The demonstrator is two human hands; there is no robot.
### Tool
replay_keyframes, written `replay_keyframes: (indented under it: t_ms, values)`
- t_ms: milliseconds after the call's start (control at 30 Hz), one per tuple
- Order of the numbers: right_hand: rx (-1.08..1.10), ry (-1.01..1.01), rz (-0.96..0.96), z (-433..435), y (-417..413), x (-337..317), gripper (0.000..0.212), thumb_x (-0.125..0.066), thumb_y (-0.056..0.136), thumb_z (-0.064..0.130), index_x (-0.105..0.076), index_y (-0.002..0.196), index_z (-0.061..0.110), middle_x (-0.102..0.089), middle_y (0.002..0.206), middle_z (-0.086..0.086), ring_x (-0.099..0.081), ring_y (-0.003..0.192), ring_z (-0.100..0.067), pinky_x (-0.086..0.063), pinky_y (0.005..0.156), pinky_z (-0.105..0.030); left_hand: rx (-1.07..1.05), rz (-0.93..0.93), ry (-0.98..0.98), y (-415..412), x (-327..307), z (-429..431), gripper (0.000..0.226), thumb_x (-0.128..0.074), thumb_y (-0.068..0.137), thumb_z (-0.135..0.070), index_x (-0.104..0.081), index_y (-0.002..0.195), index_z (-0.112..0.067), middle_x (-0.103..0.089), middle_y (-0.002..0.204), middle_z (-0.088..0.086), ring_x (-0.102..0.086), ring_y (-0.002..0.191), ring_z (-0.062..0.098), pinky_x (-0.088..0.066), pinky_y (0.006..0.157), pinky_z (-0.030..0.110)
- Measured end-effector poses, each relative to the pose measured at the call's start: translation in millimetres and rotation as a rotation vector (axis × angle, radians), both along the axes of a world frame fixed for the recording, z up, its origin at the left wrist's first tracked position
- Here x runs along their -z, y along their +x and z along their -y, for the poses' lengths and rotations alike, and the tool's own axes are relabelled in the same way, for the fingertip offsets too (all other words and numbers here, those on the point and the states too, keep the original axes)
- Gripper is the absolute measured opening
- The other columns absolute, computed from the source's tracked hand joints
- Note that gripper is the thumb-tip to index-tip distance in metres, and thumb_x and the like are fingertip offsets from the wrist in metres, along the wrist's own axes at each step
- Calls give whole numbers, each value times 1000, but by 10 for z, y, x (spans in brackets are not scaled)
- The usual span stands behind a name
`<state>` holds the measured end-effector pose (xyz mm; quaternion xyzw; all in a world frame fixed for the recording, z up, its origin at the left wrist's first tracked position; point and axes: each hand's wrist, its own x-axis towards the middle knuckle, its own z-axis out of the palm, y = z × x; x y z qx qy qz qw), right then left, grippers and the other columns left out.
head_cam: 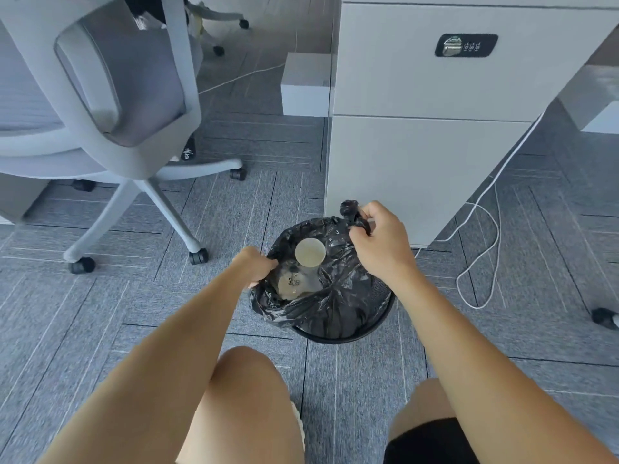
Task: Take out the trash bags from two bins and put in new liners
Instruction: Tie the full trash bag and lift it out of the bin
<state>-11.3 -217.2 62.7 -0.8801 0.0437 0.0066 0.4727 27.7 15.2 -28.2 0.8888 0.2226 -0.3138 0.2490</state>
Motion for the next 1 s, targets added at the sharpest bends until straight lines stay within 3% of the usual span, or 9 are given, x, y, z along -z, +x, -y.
replay_keyframes:
  t_ms: [133, 233, 300, 467, 600, 700, 767, 867, 1000]
  values:
    - [104, -102, 101, 9, -33, -35, 17, -53, 82, 0, -50, 80, 16, -41, 109, -6, -42, 92, -14, -33, 79, -17, -94, 173, 5, -22, -73, -49, 47, -75, 81, -35, -66, 111, 0, -69, 107, 16, -67, 99, 32, -53, 82, 37]
    - [144, -54, 8, 12, -63, -100, 17, -52, 83, 4, -44, 75, 16, -42, 100, -6, -45, 70, -18, -40, 67, -26, -98, 130, -8, -55, -280, 14, 44, -70, 84, -43, -60, 103, -4, -67, 84, 8, -66, 73, 21, -55, 61, 28]
    - [114, -12, -76, 22, -97, -160, 9, -54, 84, 9, -47, 80, 13, -48, 86, -2, -44, 64, -17, -34, 56, -28, -158, 133, -53, -65, -402, 64, 34, -64, 88, -39, -51, 93, -8, -52, 65, 1, -47, 49, 14, -37, 42, 21]
    - [-78, 203, -170, 91, -220, -388, 12, -60, 86, 15, -60, 94, 6, -71, 70, 0, -55, 68, -24, -45, 65, -36, -167, 165, -256, -63, -735, 174, 21, -53, 92, -9, -59, 103, 9, -75, 76, 10, -67, 59, 23, -59, 70, 40]
    - [-137, 148, -119, 213, -272, -540, 22, -58, 95, 21, -55, 116, 14, -75, 73, 3, -65, 86, -35, -53, 81, -47, 2, 366, -208, -48, -1114, 265, 6, -52, 95, -11, -55, 98, -8, -75, 74, 4, -71, 64, 15, -59, 64, 29]
    - [-180, 68, -52, 340, -257, -614, 19, -56, 98, 20, -64, 114, 15, -75, 78, 8, -57, 58, -14, -49, 60, -29, 48, 582, -234, -43, -1279, 355, 23, -56, 94, -23, -53, 116, -21, -73, 89, -3, -63, 65, 5, -44, 48, 17]
    - [-224, 9, -1, 401, -250, -648, 13, -59, 97, 21, -71, 99, 25, -73, 87, 13, -54, 59, 0, -43, 62, -20, 99, 652, -245, -59, -1328, 432, 37, -59, 92, -26, -52, 129, -23, -65, 109, -6, -63, 86, 9, -48, 66, 21]
    - [-328, -69, 63, 407, -260, -706, 16, -61, 95, 25, -70, 89, 37, -61, 99, 10, -56, 90, -3, -42, 81, -22, 151, 711, -331, -136, -1357, 531, 54, -59, 90, -17, -44, 140, -27, -57, 134, 2, -57, 116, 16, -52, 88, 32]
    - [-348, -39, 83, 389, -274, -695, 19, -55, 98, 24, -65, 84, 34, -68, 93, 4, -62, 91, -21, -51, 87, -42, 269, 764, -408, -243, -1348, 576, 82, -50, 89, 5, -25, 148, -47, -48, 145, 2, -58, 107, 16, -59, 80, 44]
